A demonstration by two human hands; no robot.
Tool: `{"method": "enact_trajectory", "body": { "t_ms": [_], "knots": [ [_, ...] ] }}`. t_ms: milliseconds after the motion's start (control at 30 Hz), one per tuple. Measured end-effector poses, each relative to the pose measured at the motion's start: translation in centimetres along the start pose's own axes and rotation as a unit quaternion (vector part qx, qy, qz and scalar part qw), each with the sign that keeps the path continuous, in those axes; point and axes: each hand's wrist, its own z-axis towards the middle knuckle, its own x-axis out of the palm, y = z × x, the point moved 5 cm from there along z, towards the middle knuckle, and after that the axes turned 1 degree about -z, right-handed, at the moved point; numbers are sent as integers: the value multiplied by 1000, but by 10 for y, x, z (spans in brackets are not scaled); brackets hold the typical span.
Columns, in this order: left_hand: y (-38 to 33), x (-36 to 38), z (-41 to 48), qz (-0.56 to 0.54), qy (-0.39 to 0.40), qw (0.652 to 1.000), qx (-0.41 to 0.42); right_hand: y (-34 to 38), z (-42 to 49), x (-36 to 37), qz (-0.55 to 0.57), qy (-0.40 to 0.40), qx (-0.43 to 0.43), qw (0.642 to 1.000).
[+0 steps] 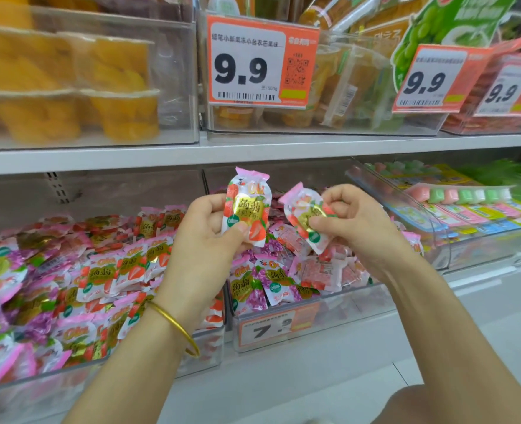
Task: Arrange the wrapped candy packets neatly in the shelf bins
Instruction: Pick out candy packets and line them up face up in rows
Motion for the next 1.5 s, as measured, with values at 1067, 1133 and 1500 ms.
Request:
{"method": "enact_trajectory", "body": {
  "t_ms": [1067, 1133, 1500],
  "knots": [
    [-8, -212, -55, 266, -142, 954, 1, 18, 3, 277, -392, 274, -74, 875],
    [-8, -210, -54, 264, -136, 955, -3, 12, 0, 284, -452, 301, -71, 837],
    [-5, -207, -52, 283, -130, 950, -11, 21, 0, 270, -466, 271, -107, 836]
  ]
}}
